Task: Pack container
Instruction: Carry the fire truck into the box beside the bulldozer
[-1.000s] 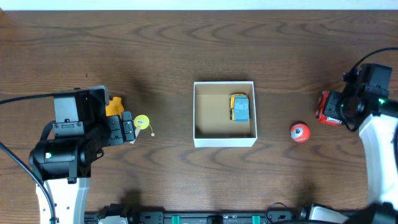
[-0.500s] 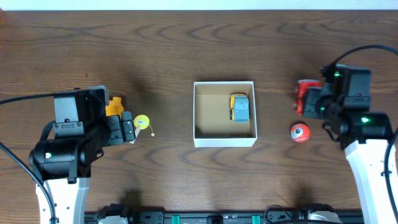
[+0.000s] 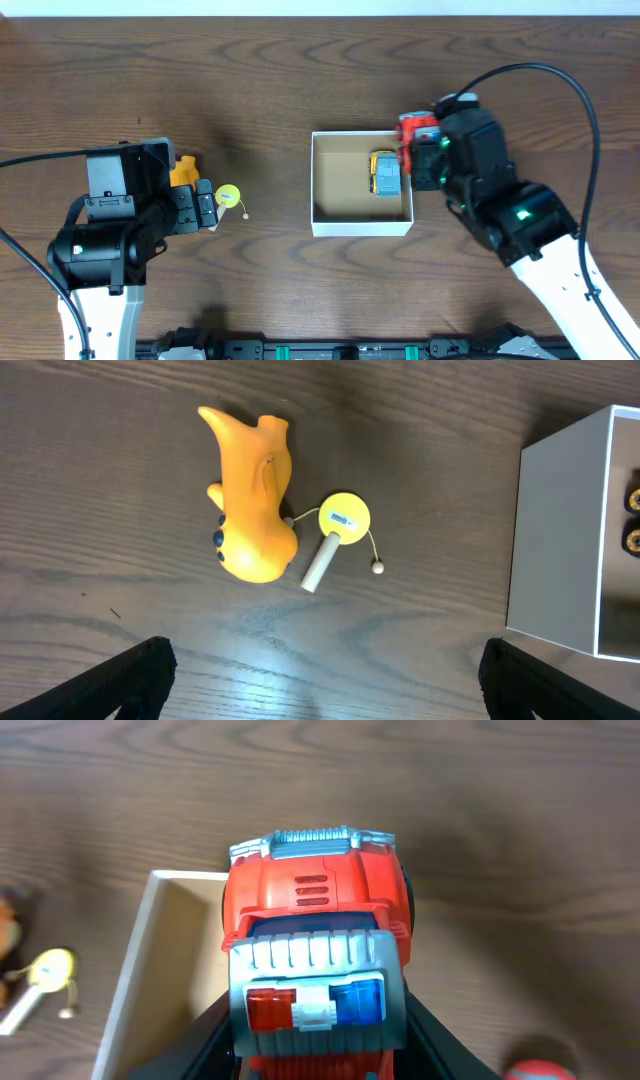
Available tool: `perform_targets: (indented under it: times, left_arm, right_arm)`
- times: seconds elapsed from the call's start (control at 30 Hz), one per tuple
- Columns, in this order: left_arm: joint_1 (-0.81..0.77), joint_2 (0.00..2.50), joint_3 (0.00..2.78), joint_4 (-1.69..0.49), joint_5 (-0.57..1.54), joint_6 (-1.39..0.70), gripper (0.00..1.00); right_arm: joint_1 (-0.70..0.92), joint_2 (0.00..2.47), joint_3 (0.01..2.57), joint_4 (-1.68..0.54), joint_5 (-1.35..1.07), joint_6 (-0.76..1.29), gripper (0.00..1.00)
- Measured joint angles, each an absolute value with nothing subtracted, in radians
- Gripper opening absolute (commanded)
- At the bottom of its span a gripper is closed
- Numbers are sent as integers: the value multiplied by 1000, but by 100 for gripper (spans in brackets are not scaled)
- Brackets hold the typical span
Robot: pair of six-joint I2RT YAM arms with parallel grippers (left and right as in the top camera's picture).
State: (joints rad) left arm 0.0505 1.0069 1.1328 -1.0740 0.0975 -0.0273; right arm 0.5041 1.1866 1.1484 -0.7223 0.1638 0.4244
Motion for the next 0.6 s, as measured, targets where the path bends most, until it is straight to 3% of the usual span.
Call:
perform_targets:
  times: [0.6]
  left_arm:
    - [51,1007,1133,-1074,97,-30,98]
  right_arm:
    - [640,1452,1306,-693,248,476,1]
